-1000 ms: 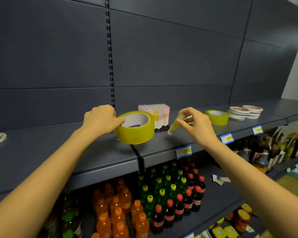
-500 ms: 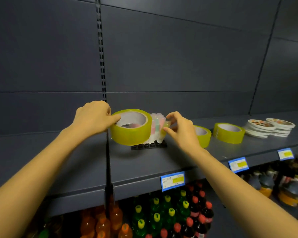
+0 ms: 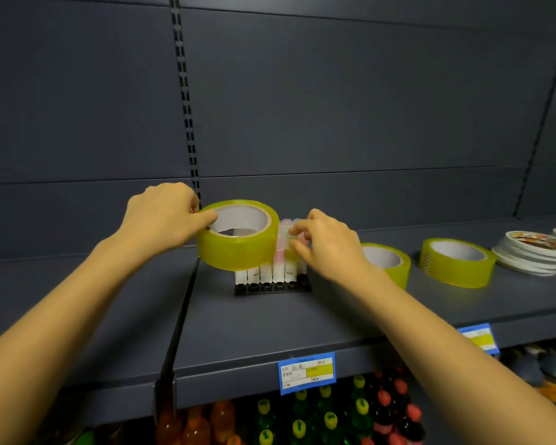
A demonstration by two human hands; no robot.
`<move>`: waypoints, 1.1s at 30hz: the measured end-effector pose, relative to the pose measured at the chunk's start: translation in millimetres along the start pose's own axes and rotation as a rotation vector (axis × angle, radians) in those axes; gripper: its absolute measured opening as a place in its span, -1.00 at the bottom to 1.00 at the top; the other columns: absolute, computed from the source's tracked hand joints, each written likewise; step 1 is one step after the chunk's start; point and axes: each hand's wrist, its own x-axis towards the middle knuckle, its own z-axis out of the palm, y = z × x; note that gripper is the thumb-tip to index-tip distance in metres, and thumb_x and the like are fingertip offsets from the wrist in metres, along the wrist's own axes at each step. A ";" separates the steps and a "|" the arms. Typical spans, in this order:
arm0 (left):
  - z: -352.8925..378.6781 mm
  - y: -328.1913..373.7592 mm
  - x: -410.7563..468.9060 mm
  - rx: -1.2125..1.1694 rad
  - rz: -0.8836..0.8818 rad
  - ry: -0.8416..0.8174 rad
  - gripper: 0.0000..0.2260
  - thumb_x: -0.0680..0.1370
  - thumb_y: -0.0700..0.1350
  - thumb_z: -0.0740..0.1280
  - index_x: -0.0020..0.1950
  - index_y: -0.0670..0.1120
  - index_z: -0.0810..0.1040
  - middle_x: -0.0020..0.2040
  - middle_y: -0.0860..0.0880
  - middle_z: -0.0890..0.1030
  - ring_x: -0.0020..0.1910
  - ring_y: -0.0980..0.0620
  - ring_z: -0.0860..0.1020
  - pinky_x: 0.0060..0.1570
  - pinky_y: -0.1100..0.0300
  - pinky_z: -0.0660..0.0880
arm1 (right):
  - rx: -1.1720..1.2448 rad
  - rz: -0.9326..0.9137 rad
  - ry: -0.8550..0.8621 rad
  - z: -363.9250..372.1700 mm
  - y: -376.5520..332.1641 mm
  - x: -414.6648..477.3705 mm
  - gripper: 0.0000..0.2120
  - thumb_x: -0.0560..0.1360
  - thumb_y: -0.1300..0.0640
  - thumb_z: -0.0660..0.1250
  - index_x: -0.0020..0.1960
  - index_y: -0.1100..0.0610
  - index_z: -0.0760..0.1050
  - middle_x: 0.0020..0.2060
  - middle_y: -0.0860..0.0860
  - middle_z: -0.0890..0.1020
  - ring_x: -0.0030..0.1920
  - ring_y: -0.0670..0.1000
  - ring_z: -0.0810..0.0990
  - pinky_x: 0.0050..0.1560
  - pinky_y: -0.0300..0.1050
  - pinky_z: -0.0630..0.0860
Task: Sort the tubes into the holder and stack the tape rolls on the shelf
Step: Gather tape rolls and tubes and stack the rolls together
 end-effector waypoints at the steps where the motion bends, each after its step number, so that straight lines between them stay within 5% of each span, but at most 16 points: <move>1: 0.3 3.0 0.7 0.001 -0.006 0.006 -0.64 0.50 0.05 0.26 -0.31 -0.21 0.56 -0.31 -0.18 0.61 -0.30 -0.14 0.47 -0.41 0.21 0.21 | -0.020 -0.022 -0.022 -2.7 1.1 2.3 -0.72 0.57 -0.01 0.20 0.23 -0.02 0.52 0.09 0.03 0.47 0.10 0.12 0.52 -0.13 -0.08 0.36; 8: 1.3 36.1 2.9 -0.017 -0.026 0.030 -0.64 0.50 0.03 0.27 -0.32 -0.22 0.56 -0.36 -0.16 0.60 -0.39 -0.06 0.44 -0.44 0.25 0.21 | -0.033 -0.115 -0.263 -30.6 37.3 6.5 -0.58 0.57 0.01 0.17 0.42 -0.06 0.27 0.26 0.01 0.39 0.24 0.10 0.44 0.05 0.04 0.43; 17: 24.3 127.1 7.0 -0.059 -0.016 -0.016 -0.68 0.47 0.04 0.28 -0.39 -0.14 0.44 -0.46 -0.05 0.48 -0.28 -0.14 0.52 -0.37 0.22 0.25 | 0.075 -0.003 -0.164 -77.3 147.6 -11.3 -0.80 0.55 0.07 0.23 0.13 -0.11 0.53 0.10 -0.07 0.50 0.09 0.02 0.53 0.07 -0.01 0.45; 25: 68.0 205.0 30.3 -0.027 -0.051 -0.086 -0.61 0.50 0.06 0.26 -0.43 -0.10 0.28 -0.42 -0.02 0.37 -0.25 -0.13 0.42 -0.28 0.17 0.27 | 0.026 -0.011 -0.219 -90.7 216.4 -20.9 -0.79 0.57 0.04 0.20 0.18 -0.11 0.49 0.15 -0.10 0.49 0.15 0.01 0.51 0.11 0.02 0.48; 33: 89.4 224.2 29.4 0.021 -0.113 -0.164 -0.59 0.55 0.10 0.19 -0.40 -0.13 0.31 -0.33 -0.12 0.47 -0.18 -0.20 0.51 -0.25 0.14 0.32 | 0.090 -0.091 -0.217 -87.1 235.8 -5.1 -0.80 0.56 0.04 0.22 0.15 -0.12 0.50 0.14 -0.10 0.48 0.12 0.01 0.52 0.02 -0.05 0.43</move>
